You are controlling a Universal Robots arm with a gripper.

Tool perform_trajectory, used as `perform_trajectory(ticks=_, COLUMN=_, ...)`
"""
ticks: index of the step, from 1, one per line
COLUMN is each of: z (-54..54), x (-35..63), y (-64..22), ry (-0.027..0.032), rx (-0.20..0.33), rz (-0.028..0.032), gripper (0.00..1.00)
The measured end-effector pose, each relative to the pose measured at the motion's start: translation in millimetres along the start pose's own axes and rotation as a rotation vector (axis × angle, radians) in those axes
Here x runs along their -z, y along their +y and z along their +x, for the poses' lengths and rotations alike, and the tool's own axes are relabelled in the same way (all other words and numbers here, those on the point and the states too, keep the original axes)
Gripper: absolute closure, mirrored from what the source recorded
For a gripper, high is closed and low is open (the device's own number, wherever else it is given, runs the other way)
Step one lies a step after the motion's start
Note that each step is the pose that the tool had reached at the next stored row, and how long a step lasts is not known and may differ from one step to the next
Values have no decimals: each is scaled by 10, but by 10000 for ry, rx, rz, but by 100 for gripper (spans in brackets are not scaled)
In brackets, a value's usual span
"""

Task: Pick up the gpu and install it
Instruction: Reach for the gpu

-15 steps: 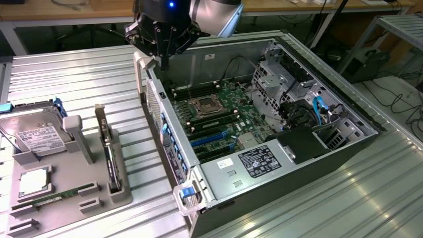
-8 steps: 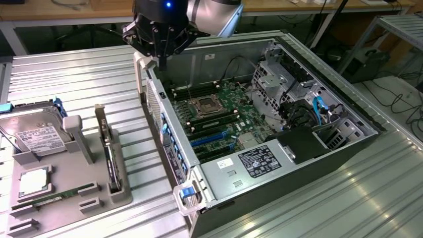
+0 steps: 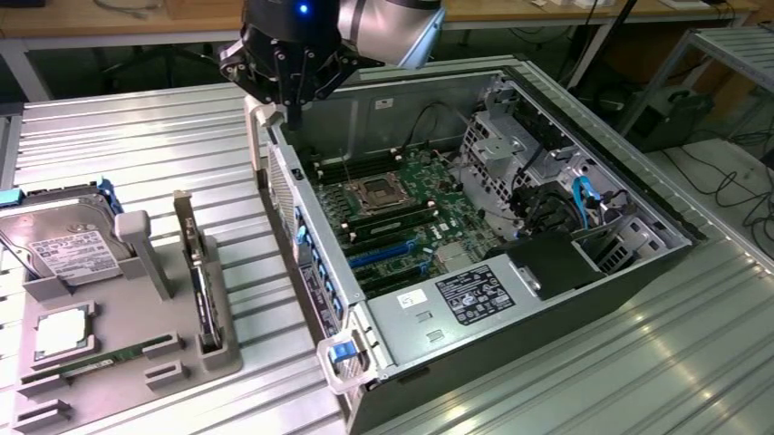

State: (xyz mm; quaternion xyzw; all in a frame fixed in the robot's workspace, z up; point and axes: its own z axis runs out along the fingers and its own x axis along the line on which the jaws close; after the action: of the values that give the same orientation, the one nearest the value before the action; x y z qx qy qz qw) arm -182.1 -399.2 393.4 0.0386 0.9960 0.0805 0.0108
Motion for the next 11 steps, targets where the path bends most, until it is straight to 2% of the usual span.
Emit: perform_trajectory(ticks=11, z=53, x=1, y=-5, ry=0, rx=0, rz=-1, gripper=89)
